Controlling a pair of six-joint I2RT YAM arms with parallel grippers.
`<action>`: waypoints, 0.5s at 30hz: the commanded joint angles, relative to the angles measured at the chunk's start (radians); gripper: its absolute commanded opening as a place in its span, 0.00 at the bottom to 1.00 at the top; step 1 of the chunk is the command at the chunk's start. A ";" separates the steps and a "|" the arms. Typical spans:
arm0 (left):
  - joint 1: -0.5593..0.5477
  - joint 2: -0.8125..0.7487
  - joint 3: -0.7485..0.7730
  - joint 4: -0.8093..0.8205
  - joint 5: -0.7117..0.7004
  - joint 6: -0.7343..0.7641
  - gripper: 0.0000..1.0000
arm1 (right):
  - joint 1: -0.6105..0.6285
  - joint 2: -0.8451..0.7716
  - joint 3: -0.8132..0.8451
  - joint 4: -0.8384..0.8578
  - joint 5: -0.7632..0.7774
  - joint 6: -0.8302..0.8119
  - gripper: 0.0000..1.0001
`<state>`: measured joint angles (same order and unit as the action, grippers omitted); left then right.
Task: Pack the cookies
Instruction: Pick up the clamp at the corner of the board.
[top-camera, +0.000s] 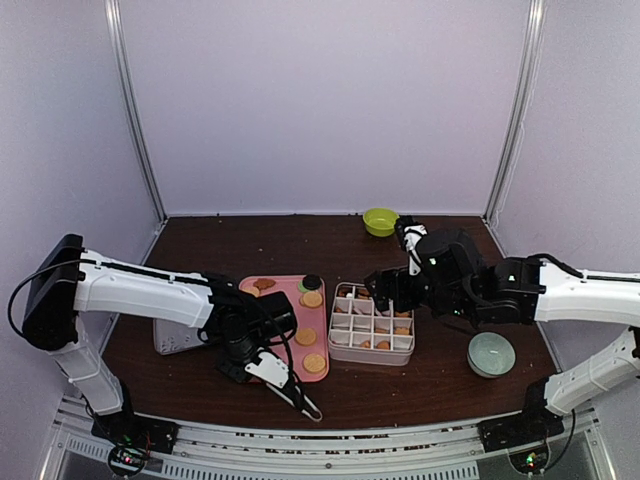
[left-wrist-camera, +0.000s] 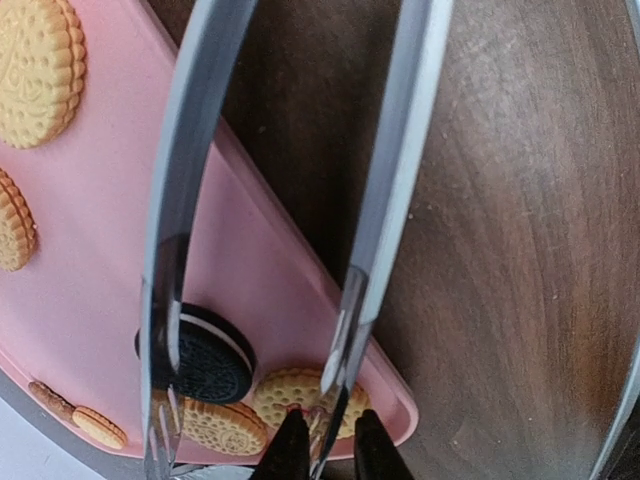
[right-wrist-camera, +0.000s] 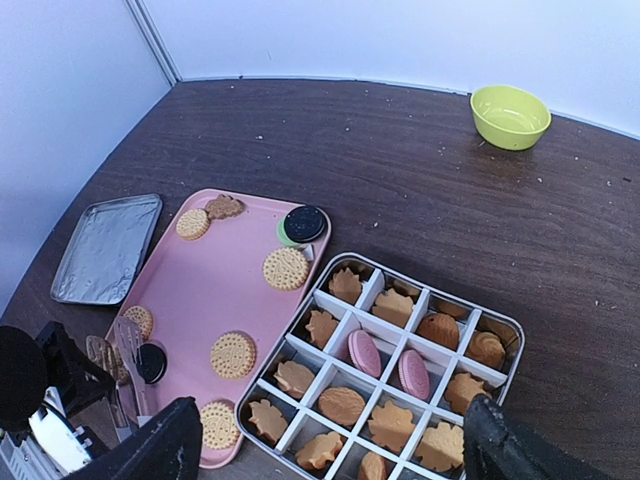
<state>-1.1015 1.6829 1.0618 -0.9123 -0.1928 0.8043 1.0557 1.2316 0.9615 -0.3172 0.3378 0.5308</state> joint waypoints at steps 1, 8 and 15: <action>-0.004 -0.012 -0.007 0.014 -0.021 -0.011 0.18 | -0.004 0.017 0.027 0.011 0.007 0.009 0.90; -0.004 -0.023 -0.011 0.046 -0.047 -0.020 0.06 | -0.006 0.015 0.042 0.000 -0.003 0.012 0.87; -0.004 -0.101 0.018 0.019 0.005 -0.037 0.00 | -0.006 -0.045 0.006 0.072 -0.035 -0.010 1.00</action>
<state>-1.1019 1.6489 1.0531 -0.8890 -0.2226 0.7860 1.0550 1.2442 0.9771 -0.3054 0.3161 0.5278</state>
